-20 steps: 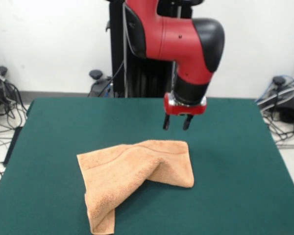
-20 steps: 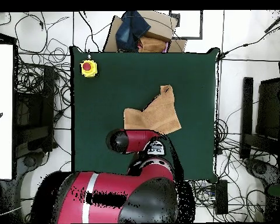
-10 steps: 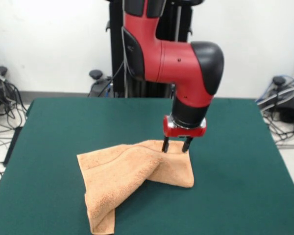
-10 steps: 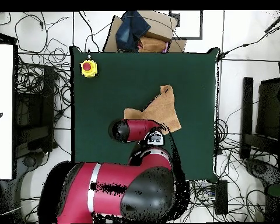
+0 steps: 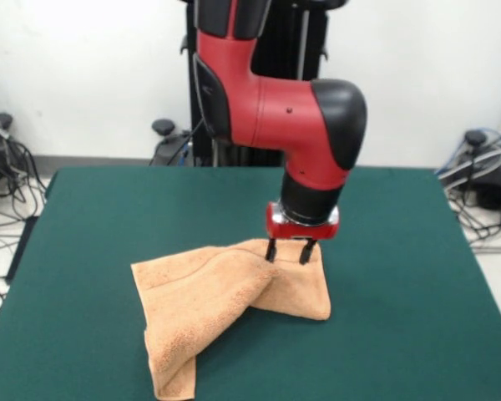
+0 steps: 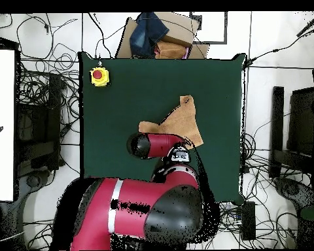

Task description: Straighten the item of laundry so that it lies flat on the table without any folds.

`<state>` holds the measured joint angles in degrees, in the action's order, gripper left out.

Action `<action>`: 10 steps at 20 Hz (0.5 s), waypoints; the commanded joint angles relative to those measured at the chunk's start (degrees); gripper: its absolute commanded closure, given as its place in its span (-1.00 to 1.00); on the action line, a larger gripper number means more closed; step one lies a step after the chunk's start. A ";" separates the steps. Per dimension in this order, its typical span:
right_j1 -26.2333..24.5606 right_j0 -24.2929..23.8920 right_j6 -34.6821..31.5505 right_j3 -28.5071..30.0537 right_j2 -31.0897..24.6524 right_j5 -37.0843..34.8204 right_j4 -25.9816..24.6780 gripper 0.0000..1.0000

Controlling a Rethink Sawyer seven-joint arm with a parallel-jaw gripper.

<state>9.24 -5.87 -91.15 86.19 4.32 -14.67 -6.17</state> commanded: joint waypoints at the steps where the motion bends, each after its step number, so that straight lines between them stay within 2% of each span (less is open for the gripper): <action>1: 1.26 -3.59 -3.38 -2.39 -3.47 -5.09 -0.63 -1.00; 10: -1.52 0.28 -6.11 -6.95 -0.47 -5.49 0.25 -1.00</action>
<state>9.40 -7.80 -91.15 84.62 4.43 -14.81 -6.18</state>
